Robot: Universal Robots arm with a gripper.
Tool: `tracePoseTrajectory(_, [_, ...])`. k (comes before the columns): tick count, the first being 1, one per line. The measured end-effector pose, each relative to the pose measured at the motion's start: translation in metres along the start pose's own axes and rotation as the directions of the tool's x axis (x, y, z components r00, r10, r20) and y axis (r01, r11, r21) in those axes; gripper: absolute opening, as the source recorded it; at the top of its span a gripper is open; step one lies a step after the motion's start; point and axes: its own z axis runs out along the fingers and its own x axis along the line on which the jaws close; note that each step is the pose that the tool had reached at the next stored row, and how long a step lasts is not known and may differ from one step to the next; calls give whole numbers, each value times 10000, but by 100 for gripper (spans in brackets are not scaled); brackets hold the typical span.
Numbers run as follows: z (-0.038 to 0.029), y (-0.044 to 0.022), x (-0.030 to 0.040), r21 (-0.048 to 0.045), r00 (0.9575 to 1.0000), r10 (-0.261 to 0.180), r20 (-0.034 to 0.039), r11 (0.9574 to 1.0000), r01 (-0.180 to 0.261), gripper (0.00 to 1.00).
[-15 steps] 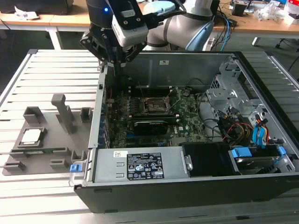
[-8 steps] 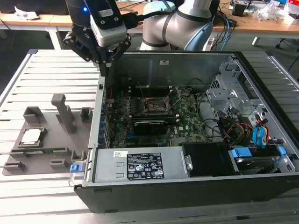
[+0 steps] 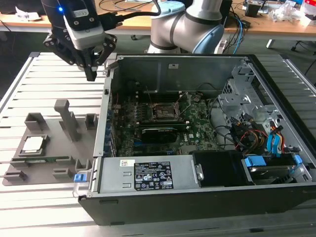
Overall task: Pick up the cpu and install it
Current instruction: 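Reach for the cpu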
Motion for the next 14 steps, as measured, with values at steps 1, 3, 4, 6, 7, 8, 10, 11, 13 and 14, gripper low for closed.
tracePoseTrajectory(1, [0,-1,15,0,10000,0,0,10000,0,11])
tracePoseTrajectory(3, [-2,-6,78,0,10000,-1,-1,10000,1,11])
tracePoseTrajectory(4, [-3,-9,122,1,10000,-2,0,10000,2,11])
tracePoseTrajectory(6, [-5,-16,216,0,10000,-1,0,10000,1,11])
tracePoseTrajectory(7, [-5,-19,250,0,10000,-1,0,10000,1,11])
tracePoseTrajectory(8, [-6,-21,271,0,10000,-1,0,10000,1,11])
tracePoseTrajectory(10, [-8,-27,350,1,10000,-2,0,10000,2,11])
tracePoseTrajectory(11, [-9,-29,387,1,10000,0,0,10000,0,11])
tracePoseTrajectory(13, [-10,-36,478,0,10000,-1,1,10000,1,11])
tracePoseTrajectory(14, [-11,-40,528,0,10000,-2,0,10000,2,11])
